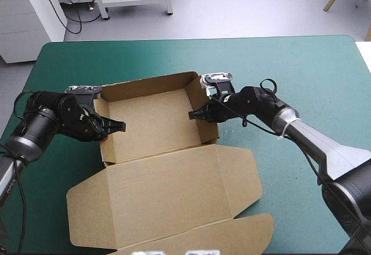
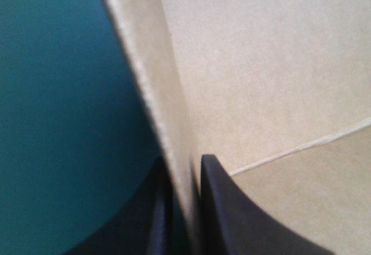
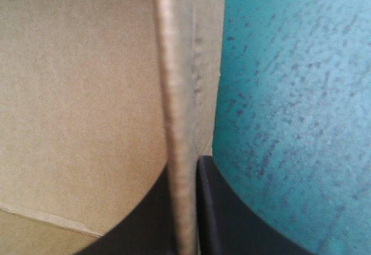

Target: Fold the box

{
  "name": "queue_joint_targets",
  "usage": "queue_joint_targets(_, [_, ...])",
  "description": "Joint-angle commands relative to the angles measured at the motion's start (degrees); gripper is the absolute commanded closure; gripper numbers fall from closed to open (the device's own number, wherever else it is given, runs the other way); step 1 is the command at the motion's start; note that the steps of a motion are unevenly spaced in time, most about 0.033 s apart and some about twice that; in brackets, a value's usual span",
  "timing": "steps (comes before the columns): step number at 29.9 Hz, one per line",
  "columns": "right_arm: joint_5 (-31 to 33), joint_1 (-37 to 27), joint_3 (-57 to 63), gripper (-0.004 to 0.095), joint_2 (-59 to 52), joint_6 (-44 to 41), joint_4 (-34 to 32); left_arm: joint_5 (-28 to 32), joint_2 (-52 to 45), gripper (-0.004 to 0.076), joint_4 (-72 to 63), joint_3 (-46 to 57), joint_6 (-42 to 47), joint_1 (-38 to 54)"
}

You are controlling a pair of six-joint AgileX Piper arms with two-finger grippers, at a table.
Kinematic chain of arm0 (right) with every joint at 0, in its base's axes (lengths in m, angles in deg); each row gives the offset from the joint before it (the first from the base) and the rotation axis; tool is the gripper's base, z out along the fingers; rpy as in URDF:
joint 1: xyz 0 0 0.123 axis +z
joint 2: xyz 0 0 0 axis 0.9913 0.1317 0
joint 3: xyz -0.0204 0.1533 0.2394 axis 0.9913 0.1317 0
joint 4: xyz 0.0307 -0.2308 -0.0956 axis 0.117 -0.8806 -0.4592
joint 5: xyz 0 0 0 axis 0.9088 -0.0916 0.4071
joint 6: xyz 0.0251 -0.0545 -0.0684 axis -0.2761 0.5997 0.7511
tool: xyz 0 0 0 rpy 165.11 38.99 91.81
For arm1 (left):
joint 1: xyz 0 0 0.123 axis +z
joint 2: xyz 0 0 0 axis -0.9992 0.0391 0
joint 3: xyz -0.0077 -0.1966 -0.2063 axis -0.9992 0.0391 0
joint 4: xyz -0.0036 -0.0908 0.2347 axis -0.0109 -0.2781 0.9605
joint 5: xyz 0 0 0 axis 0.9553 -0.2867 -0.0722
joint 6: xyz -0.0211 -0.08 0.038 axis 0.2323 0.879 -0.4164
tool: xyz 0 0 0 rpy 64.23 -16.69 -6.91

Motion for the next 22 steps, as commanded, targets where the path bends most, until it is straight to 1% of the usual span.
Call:
queue_joint_targets(1, [3.32, 0.81, -1.64, 0.0925, -3.28, 1.27, 3.91, 6.49, -0.9, 0.0731, 3.66, -1.65, 0.29, -1.0])
queue_joint_targets(4, [4.11, 0.81, -1.64, 0.0925, -3.28, 1.27, 3.81, 9.29, -0.88, 0.0734, 5.57, -1.65, 4.3, -1.51])
queue_joint_targets(6, [4.78, 0.81, -1.64, 0.0925, -3.28, 1.38, 3.56, 10.83, -0.78, 0.0734, 5.46, -1.65, 4.63, -1.51])
queue_joint_targets(9, [5.95, 0.81, -1.76, 0.0926, -3.55, 1.38, 1.41, 12.21, -0.78, 0.0734, 5.31, -1.65, 4.63, -1.51])
queue_joint_targets(11, [6.74, 0.7, -1.76, 0.0926, -3.98, -0.63, -0.84, 12.46, -0.34, 0.0734, 5.31, -1.8, 4.63, -1.51])
queue_joint_targets(14, [9.23, 0.7, -2.62, 0.0926, -5.36, -5.36, -8.04, 11.6, 1.05, 0.0734, 4.48, -3.0, 4.41, -1.51])
queue_joint_targets(18, [16.38, 0.7, -5.94, 0.0925, -6.96, -12.26, -19.2, 11.01, 4.14, 0.0734, 1.63, -5.94, 2.59, -1.58])
queue_joint_targets(22, [23.68, 0.7, -9.53, 0.0926, -7.26, -16.4, -27.46, 10.49, 7.2, 0.0734, -0.22, -9.07, 1.61, -3.15])
